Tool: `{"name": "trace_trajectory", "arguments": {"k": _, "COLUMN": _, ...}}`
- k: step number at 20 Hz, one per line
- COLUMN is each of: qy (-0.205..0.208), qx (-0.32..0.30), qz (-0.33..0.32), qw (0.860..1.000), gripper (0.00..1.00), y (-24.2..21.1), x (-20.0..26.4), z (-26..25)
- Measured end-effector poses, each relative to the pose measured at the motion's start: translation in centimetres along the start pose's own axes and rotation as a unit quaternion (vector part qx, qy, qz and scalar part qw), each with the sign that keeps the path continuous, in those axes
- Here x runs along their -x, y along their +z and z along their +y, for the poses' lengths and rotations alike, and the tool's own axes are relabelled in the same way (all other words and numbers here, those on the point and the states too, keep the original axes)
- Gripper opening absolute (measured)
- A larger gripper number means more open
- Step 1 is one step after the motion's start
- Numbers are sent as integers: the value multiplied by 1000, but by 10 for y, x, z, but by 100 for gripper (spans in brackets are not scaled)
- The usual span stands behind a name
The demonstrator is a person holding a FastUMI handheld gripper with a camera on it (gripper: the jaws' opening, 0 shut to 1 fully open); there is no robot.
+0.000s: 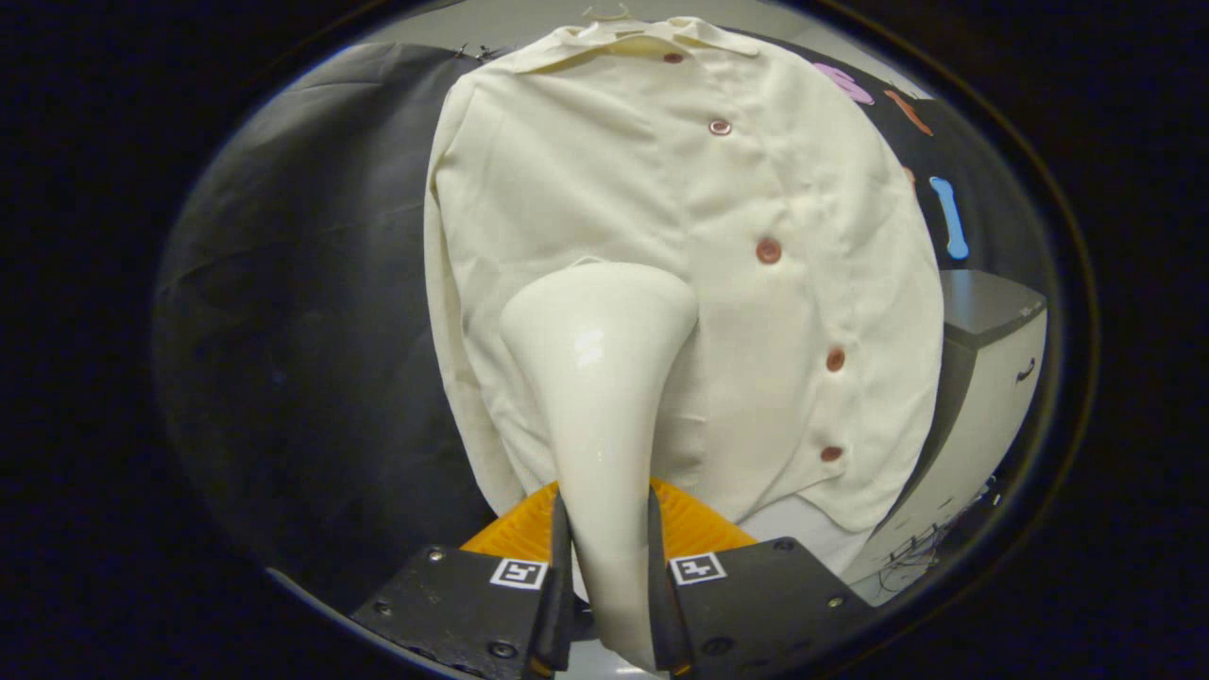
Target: Iron the clothes twice with a garment steamer, once on the left side and once on the right side.
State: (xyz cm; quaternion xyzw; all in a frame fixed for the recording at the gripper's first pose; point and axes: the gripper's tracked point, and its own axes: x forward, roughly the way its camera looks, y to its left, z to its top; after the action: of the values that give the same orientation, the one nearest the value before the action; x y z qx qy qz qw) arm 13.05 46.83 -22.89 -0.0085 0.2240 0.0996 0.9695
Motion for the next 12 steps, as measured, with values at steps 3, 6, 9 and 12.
{"name": "trace_trajectory", "arguments": {"k": 3, "qy": -24, "qx": -1, "qz": 45, "qw": 999, "gripper": 33, "y": -36, "x": -10, "z": -7}}
{"name": "trace_trajectory", "arguments": {"k": 6, "qy": -25, "qx": 11, "qz": 77, "qw": 997, "gripper": 33, "y": -66, "x": -19, "z": -11}}
{"name": "trace_trajectory", "arguments": {"k": 9, "qy": -30, "qx": 19, "qz": 108, "qw": 994, "gripper": 33, "y": -94, "x": -25, "z": -18}}
{"name": "trace_trajectory", "arguments": {"k": 12, "qy": -29, "qx": 29, "qz": 121, "qw": 992, "gripper": 33, "y": -112, "x": -30, "z": -20}}
